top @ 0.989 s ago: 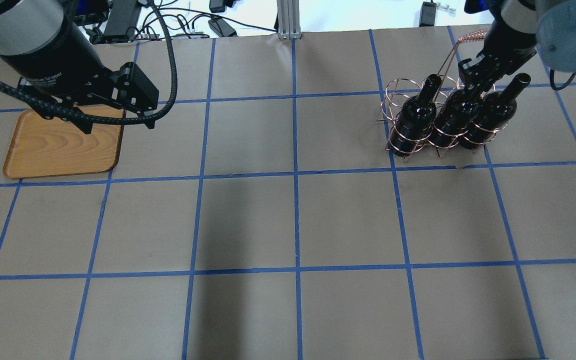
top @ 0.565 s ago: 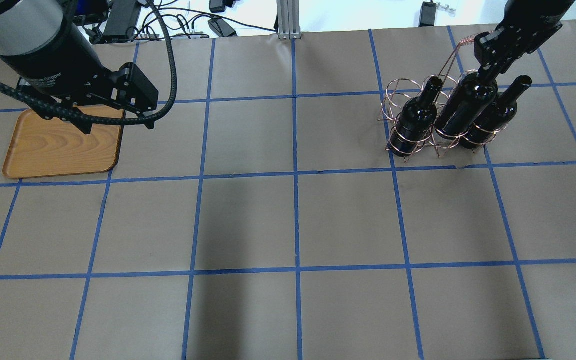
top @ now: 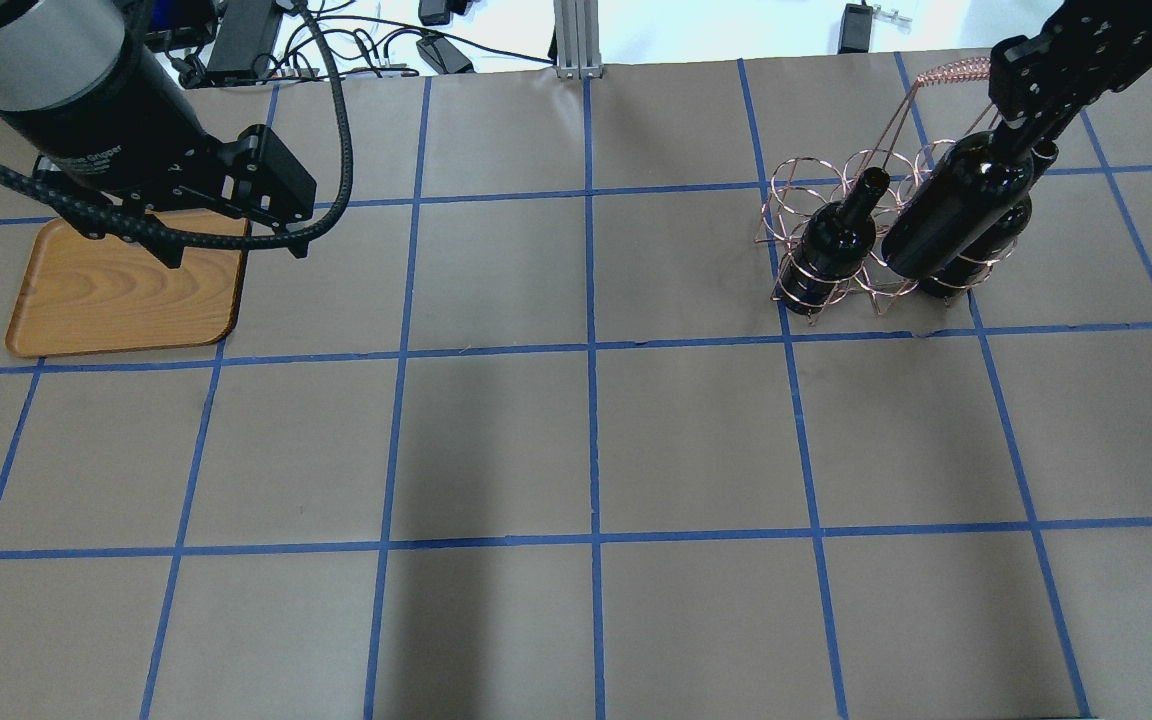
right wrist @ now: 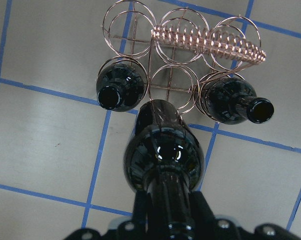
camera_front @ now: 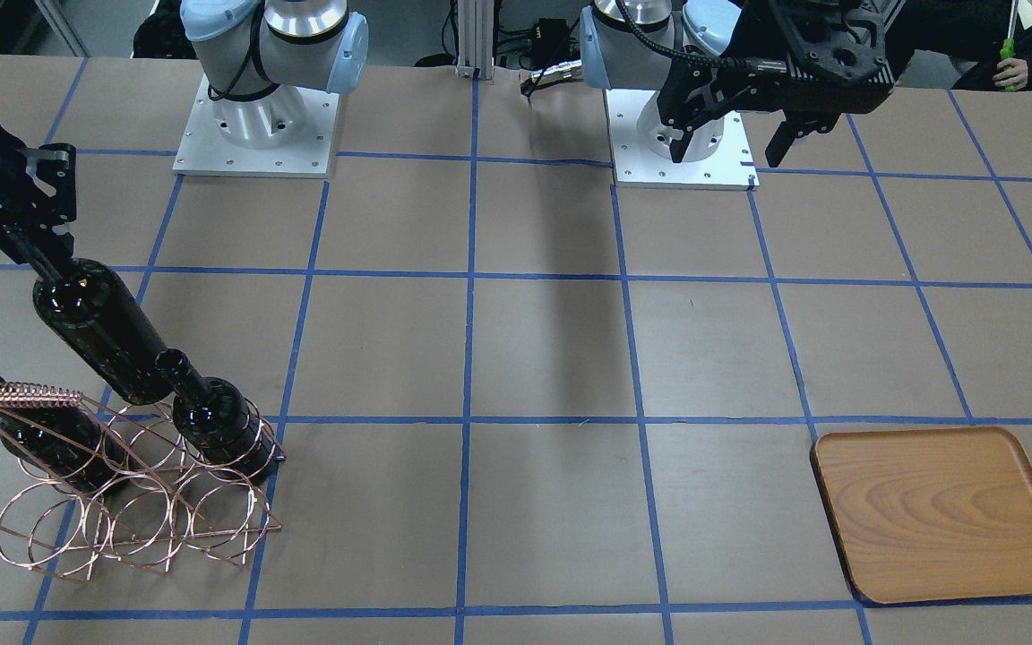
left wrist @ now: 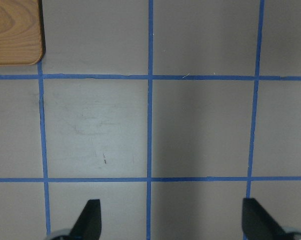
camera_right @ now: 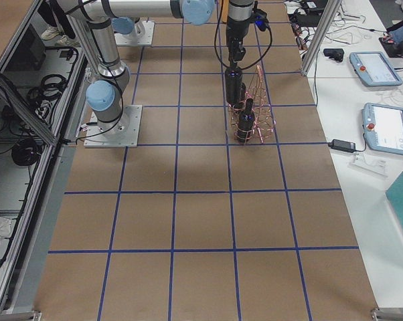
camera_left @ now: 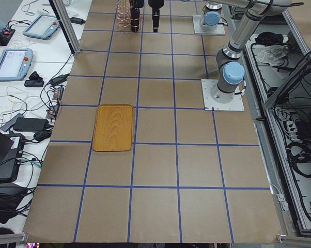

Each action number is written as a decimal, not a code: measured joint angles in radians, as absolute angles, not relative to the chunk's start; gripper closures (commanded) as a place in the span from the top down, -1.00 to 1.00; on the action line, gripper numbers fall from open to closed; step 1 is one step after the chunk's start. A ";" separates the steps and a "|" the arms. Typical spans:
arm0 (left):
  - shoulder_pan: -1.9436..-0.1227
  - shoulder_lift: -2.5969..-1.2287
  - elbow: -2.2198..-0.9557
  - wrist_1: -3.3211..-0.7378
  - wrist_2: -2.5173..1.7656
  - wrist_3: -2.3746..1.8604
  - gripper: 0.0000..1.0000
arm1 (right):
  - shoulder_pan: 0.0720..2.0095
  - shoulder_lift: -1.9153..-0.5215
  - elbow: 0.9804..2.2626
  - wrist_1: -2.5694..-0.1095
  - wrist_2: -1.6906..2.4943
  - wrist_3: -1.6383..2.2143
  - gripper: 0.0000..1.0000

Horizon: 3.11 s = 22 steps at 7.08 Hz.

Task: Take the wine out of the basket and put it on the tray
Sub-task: 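Lift the dark bottle out of the rack with the right gripper, then stand the bottle upright on the table and open the right gripper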

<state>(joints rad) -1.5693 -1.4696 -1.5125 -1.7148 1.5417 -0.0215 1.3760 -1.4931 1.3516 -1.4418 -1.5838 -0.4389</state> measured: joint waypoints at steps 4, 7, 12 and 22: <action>-1.567 -1.468 -1.512 -1.715 1.543 -0.021 1.00 | 1.505 -1.522 1.337 -1.388 -1.572 -0.249 -1.00; -1.558 -1.462 -1.510 -1.717 1.548 -0.011 1.00 | 1.660 -1.492 1.338 -1.396 -1.505 -0.052 -1.00; -1.516 -1.460 -1.509 -1.721 1.547 0.037 1.00 | 1.939 -1.331 1.342 -1.567 -1.503 0.223 -1.00; -1.443 -1.475 -1.482 -1.735 1.528 0.159 1.00 | 2.006 -1.211 1.373 -1.689 -1.543 0.242 -0.89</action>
